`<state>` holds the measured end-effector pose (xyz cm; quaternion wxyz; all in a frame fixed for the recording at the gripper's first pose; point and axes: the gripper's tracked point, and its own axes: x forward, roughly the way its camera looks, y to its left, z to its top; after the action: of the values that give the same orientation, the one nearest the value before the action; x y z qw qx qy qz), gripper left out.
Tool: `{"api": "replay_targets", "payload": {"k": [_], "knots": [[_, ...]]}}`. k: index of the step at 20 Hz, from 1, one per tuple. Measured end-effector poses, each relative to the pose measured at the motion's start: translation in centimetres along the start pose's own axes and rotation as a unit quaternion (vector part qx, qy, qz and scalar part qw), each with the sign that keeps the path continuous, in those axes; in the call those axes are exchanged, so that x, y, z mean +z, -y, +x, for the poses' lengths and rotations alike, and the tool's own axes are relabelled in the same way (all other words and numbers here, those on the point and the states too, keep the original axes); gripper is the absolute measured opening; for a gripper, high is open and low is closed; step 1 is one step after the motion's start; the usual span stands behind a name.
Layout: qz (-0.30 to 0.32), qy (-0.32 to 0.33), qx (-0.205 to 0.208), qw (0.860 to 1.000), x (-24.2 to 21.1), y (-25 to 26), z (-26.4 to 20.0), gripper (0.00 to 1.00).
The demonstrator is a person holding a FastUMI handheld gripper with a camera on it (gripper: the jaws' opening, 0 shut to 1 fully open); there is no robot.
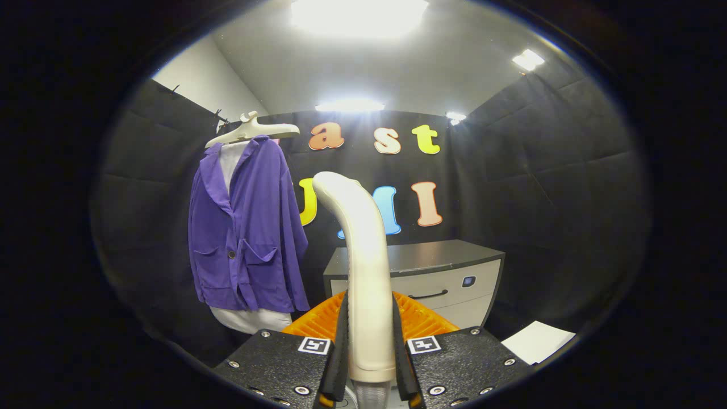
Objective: Iron the clothes twice with a garment steamer, once on the left side and once on the right side.
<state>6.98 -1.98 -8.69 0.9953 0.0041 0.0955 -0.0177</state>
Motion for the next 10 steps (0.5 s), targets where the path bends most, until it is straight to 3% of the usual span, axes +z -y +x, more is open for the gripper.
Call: {"api": "replay_targets", "payload": {"k": [10], "knots": [[0.003, 0.001, 0.016, 1.0, -0.2, -1.0, -1.3, 0.35]]}}
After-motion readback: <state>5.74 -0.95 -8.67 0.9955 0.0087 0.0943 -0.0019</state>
